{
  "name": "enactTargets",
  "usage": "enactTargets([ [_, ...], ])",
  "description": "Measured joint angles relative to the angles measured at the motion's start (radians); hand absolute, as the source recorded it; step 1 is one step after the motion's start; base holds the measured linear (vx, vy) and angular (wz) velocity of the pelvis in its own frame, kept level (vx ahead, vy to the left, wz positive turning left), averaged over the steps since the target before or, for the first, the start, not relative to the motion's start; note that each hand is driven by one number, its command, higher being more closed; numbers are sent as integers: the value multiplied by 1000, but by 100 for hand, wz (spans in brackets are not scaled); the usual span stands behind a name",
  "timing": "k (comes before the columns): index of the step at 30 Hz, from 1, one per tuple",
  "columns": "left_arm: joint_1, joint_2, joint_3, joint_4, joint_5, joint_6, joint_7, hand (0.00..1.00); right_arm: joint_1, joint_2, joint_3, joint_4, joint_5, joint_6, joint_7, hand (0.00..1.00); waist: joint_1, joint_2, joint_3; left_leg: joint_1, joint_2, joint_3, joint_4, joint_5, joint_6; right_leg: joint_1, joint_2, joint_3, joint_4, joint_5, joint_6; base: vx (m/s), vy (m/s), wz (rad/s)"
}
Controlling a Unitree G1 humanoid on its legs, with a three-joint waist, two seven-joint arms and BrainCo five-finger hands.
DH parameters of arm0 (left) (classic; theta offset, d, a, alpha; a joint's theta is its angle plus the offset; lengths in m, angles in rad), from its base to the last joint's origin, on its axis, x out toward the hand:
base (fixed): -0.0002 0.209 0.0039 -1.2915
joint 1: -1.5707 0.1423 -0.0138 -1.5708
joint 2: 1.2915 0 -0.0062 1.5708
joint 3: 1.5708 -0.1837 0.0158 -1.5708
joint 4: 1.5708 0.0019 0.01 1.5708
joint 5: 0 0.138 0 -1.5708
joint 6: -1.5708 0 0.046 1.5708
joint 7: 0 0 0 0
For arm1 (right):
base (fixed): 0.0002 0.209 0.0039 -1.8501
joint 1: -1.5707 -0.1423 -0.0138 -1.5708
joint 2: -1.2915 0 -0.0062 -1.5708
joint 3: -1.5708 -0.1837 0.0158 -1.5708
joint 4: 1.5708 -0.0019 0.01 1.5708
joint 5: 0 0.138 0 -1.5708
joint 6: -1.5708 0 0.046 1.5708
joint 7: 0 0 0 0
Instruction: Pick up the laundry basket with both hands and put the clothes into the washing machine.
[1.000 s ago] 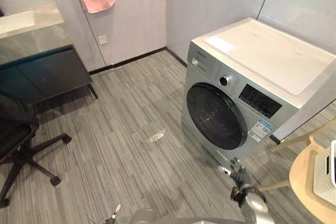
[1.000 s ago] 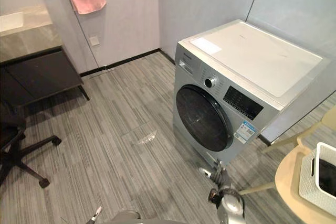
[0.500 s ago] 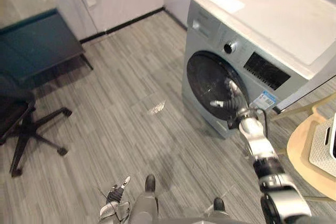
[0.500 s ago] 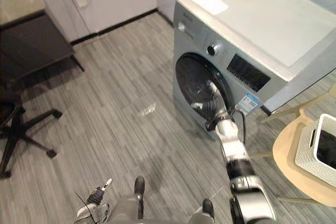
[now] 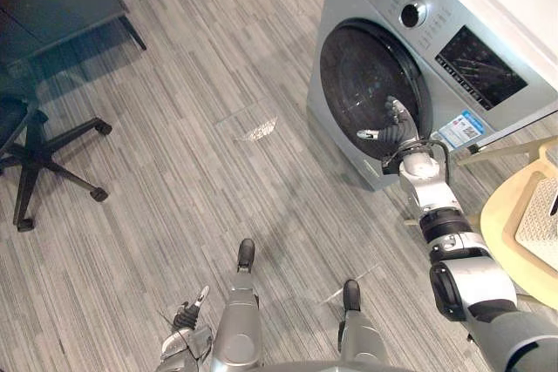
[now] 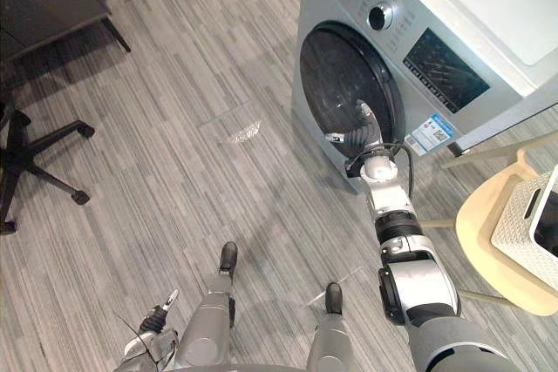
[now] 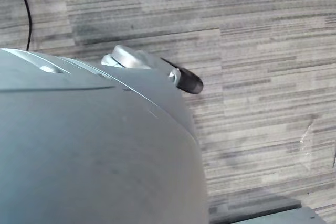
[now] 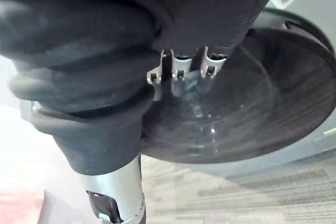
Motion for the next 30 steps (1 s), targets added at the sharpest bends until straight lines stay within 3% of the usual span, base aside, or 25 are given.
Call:
enactTargets([
  [5, -26, -3, -6, -11, 2, -6, 13, 0, 72, 8, -13, -143, 0, -42, -40, 0, -4, 2, 29, -15, -1, -10, -9, 0, 0, -17, 0, -4, -1, 0, 0, 8, -38, 1],
  [12, -28, -9, 2, -11, 3, -6, 12, 0, 91, 33, 9, -158, -1, -45, -37, 0, -6, 3, 31, -14, 0, -11, -13, 1, -1, -18, 0, -9, -4, 0, 0, 0, -42, 0],
  [15, -35, -12, 4, -11, 1, -8, 18, 0, 15, 81, 1, -152, -1, -29, -54, 0, -5, 9, 48, -14, 1, -11, -13, 1, -1, -18, 1, -10, -4, 0, 0, -41, -31, 0],
  [19, -56, -19, 8, -35, -11, -11, 54, 0, -208, 128, -77, -50, -3, 5, -135, 0, 2, 15, 107, -19, 3, -18, -14, 5, -6, -19, 3, -14, -2, 2, -1, -79, -31, 4],
  [23, -72, -25, 7, -49, -85, -22, 80, 0, -445, 137, -226, 158, 30, 24, -200, 0, 33, 17, 148, -62, 5, -41, -9, 17, -6, -35, 8, -38, -18, 15, -1, -19, -31, 13],
  [30, -77, -37, -29, -89, -129, -47, 86, 0, -561, 87, -265, 291, 171, 27, -193, 0, 90, 56, 188, -158, 1, -127, 26, 19, -9, -40, 19, -127, -34, 15, -2, 27, -16, 35],
])
